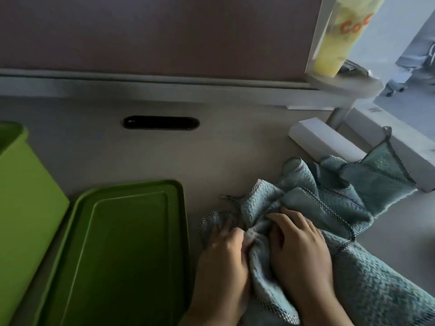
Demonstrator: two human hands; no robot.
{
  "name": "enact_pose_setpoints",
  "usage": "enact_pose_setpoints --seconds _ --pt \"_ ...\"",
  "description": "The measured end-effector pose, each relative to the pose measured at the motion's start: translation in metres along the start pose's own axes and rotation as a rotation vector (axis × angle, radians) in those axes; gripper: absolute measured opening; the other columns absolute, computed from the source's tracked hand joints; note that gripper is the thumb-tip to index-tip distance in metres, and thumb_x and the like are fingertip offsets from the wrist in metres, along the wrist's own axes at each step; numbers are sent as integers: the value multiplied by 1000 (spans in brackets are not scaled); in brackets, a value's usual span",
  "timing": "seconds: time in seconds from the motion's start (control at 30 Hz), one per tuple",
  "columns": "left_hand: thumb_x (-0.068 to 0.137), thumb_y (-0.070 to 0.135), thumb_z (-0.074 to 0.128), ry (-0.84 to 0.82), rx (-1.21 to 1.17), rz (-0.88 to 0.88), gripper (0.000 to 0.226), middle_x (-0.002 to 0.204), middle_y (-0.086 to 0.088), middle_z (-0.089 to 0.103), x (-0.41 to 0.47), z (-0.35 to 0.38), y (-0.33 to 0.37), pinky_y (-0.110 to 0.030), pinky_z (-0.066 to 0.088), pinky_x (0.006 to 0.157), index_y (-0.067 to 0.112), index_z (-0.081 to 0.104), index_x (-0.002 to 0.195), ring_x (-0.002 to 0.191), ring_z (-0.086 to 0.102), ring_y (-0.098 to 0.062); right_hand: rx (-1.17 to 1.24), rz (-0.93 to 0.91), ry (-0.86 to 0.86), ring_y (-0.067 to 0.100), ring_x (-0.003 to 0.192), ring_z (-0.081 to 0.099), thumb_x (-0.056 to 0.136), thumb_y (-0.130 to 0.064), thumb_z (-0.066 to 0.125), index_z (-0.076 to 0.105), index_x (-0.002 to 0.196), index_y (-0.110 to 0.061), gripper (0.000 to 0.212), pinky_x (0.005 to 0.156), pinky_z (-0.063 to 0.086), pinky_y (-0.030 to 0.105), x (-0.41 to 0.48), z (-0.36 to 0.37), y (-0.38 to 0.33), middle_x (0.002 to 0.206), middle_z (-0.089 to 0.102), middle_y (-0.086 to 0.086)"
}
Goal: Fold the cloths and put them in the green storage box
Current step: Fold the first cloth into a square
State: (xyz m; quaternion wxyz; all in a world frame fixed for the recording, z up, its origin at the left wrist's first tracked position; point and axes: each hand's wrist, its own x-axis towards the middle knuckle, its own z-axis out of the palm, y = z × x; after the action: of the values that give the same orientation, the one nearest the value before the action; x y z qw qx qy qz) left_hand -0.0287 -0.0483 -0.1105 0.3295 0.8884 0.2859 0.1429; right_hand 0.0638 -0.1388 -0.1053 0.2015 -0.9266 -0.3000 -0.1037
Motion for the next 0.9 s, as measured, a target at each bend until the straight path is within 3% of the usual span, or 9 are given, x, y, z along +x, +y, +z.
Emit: enact_pose_setpoints --seconds 0.17,0.23,0.3,0.43,0.5,0.57,0.67,0.8,0.9 --pt "101 37 33 142 -21 183 45 89 -16 69 -11 -11 5 -35 39 72 14 55 70 87 62 -33 131 -50 24 31 90 65 82 -12 60 75 89 -18 17 76 49 35 -2 1 0 99 72 4" --pt "101 24 39 219 15 281 39 89 -21 70 -15 -10 2 -39 45 87 8 62 75 97 63 -35 264 -77 45 26 96 65 83 -9 58 76 94 -18 23 80 47 29 -7 1 0 104 73 2" --pt "99 24 38 317 -32 321 37 100 -19 71 -21 -13 1 -36 30 109 5 66 84 118 56 -22 430 -65 91 21 98 65 84 -4 55 76 97 -17 27 78 39 17 -13 -7 -4 104 74 2" --pt "99 33 46 451 -497 111 52 53 -4 62 -43 -29 11 -32 39 59 15 56 51 52 55 -11 634 -81 172 23 101 64 89 -4 57 73 104 -8 22 72 32 15 -25 -23 -16 105 74 9" --pt "97 39 48 421 -954 -149 46 50 2 64 -46 -37 10 -27 44 54 14 62 60 54 58 -12 713 -82 197 16 97 62 91 -9 55 72 106 -10 23 72 33 11 -30 -26 -17 106 73 5" --pt "95 40 51 299 -1323 -309 32 81 -2 73 -41 -42 -1 -28 51 62 13 66 86 69 65 -21 767 -46 147 6 97 57 94 -20 54 71 111 -16 25 71 34 2 -31 -24 -13 110 71 -1" --pt "91 47 54 15 -1529 -182 54 128 -18 61 -35 -49 -14 -49 53 90 4 57 123 109 64 -36 871 -128 19 0 100 57 92 -30 60 65 121 -22 31 90 41 8 -31 -23 -11 115 68 -7" --pt "103 25 34 -94 -1715 -114 46 97 -17 72 -34 -55 -15 -29 59 64 4 73 94 83 72 -25 932 -350 -168 -14 82 53 83 -38 67 56 128 -32 47 77 37 5 -42 -25 -19 93 57 -23" --pt "97 18 33 -48 -1820 -178 48 65 -12 63 -39 -58 -17 -15 44 34 2 66 67 50 60 -16 717 -435 -105 -12 100 52 71 -58 68 49 136 -31 72 83 35 0 -45 -19 -27 114 57 -21"
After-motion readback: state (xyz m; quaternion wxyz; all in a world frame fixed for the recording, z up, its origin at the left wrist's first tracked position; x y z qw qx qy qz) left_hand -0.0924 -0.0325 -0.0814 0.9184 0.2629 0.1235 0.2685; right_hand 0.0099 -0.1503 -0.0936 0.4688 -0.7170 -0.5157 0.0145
